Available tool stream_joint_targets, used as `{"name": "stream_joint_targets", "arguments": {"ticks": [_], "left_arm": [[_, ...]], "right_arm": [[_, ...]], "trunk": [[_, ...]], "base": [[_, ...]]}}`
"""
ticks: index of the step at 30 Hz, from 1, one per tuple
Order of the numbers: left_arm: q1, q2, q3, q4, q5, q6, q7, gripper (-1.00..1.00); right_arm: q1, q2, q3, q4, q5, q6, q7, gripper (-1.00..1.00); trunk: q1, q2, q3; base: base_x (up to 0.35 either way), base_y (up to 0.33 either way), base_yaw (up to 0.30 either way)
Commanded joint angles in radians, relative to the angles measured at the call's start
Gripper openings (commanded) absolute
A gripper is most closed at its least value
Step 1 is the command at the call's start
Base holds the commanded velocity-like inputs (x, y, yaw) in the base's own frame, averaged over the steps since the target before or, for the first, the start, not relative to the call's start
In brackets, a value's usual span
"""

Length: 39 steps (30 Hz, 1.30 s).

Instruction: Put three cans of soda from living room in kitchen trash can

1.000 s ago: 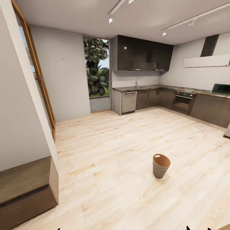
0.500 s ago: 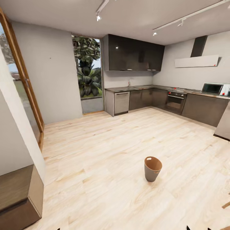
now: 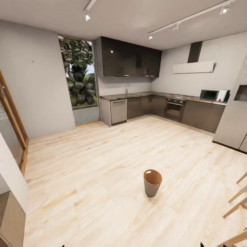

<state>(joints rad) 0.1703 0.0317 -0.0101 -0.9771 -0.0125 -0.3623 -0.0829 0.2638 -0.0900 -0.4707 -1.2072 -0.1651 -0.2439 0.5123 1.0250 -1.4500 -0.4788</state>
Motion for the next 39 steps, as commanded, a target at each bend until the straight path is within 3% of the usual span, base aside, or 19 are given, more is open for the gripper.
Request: {"name": "stream_joint_targets", "arguments": {"ticks": [1,20,39], "left_arm": [[0.0,0.0,0.0,0.0,0.0,0.001,-0.001,1.0],[0.0,0.001,-0.002,-0.001,-0.002,-0.002,-0.001,1.0],[0.0,0.001,-0.001,-0.002,-0.003,-0.001,-0.001,1.0]], "right_arm": [[0.0,0.0,0.0,0.0,0.0,0.0,0.0,1.0],[0.0,0.001,0.001,0.006,0.002,0.001,0.0,1.0],[0.0,0.001,0.001,0.009,0.005,0.0,0.0,1.0]], "trunk": [[0.0,0.0,0.0],[0.0,0.0,0.005],[0.0,0.0,0.015]], "base": [[0.026,0.147,-0.05],[0.025,0.269,-0.044],[0.199,-0.092,-0.085]]}}
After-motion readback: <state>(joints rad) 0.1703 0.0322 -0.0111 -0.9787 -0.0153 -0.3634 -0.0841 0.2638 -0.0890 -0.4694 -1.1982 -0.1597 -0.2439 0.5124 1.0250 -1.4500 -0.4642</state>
